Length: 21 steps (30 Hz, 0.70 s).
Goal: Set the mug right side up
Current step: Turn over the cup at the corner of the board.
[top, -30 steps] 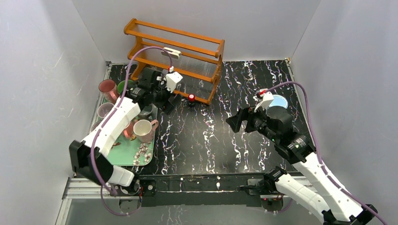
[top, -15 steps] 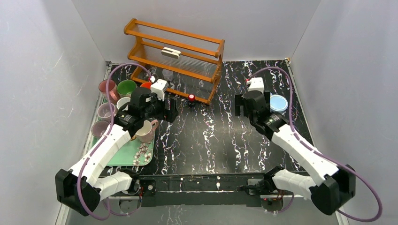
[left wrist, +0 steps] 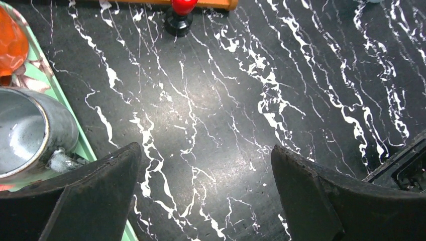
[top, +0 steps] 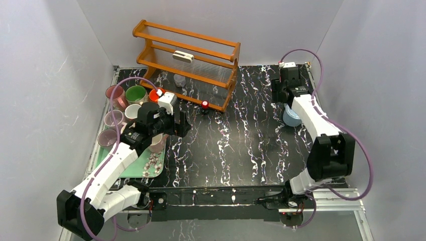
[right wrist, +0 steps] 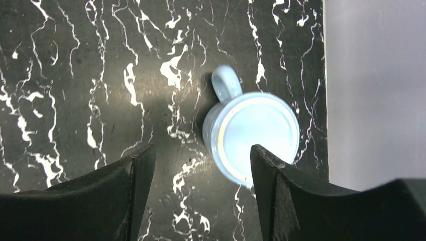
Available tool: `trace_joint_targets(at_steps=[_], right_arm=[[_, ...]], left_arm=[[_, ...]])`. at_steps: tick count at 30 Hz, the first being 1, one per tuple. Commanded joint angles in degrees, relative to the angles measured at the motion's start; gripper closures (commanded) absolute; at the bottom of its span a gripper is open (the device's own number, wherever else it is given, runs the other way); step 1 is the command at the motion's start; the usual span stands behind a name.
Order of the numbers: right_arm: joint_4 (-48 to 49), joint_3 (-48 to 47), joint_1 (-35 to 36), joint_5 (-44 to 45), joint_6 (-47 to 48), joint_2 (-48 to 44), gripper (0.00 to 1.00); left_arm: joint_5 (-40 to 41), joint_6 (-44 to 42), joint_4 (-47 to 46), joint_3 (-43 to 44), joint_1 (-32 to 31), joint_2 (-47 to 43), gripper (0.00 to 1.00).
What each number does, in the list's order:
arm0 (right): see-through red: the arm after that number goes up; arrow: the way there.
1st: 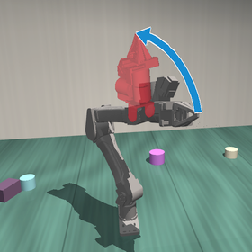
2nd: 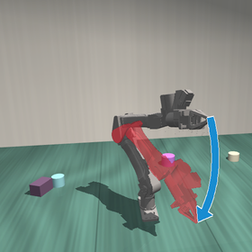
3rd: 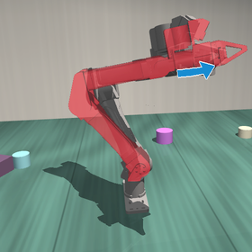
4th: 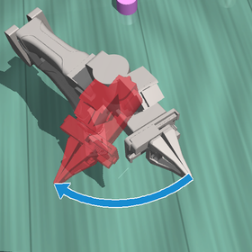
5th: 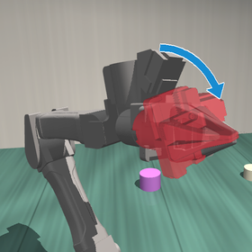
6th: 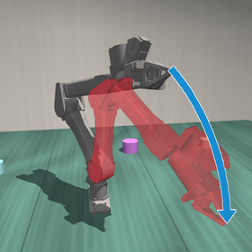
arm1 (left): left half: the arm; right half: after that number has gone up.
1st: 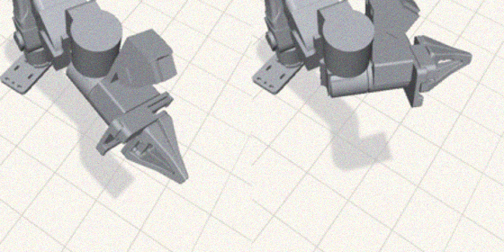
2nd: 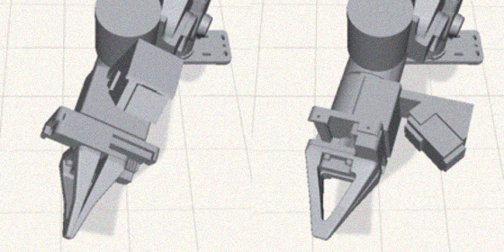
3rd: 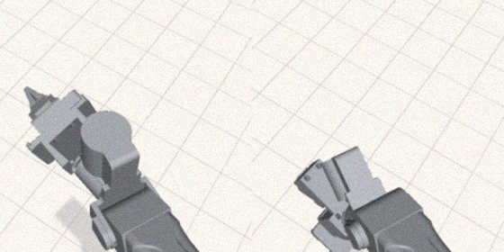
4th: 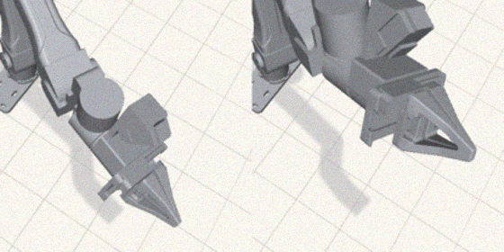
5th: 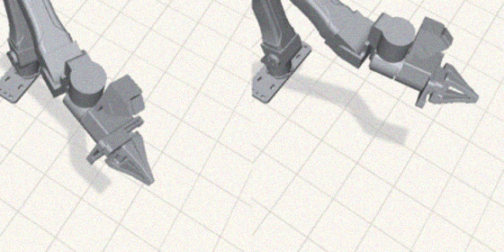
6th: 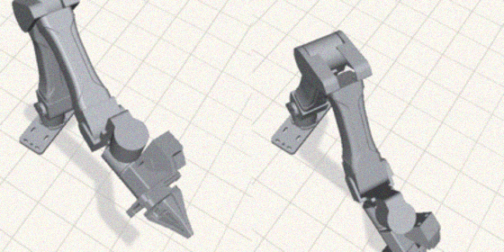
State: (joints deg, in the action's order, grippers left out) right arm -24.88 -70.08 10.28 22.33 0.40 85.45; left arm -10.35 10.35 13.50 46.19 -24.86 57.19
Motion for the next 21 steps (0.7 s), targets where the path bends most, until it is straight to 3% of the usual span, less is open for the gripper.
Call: trace_joint_targets(at_steps=[1, 4, 7, 21], right_arm=[[-5.21, -8.96, -3.01, -5.89, 3.75, 6.24, 0.26], [-9.84, -15.88, -5.05, -7.20, 5.93, 13.55, 0.44], [-14.44, -21.77, -7.25, -8.62, 6.36, 19.09, 0.53], [-25.02, -35.67, -12.81, -16.26, 10.02, 33.15, 0.55]], left_arm=[[-0.77, 1.23, -3.23, -0.87, -0.19, -2.63, 0.02], [-0.69, 1.25, -2.64, -1.03, -0.24, -1.82, 0.02], [-2.38, 0.59, -2.41, -1.10, -0.27, -2.17, 0.02], [-1.76, -0.42, -2.16, -1.28, -0.36, -1.53, 0.02]])
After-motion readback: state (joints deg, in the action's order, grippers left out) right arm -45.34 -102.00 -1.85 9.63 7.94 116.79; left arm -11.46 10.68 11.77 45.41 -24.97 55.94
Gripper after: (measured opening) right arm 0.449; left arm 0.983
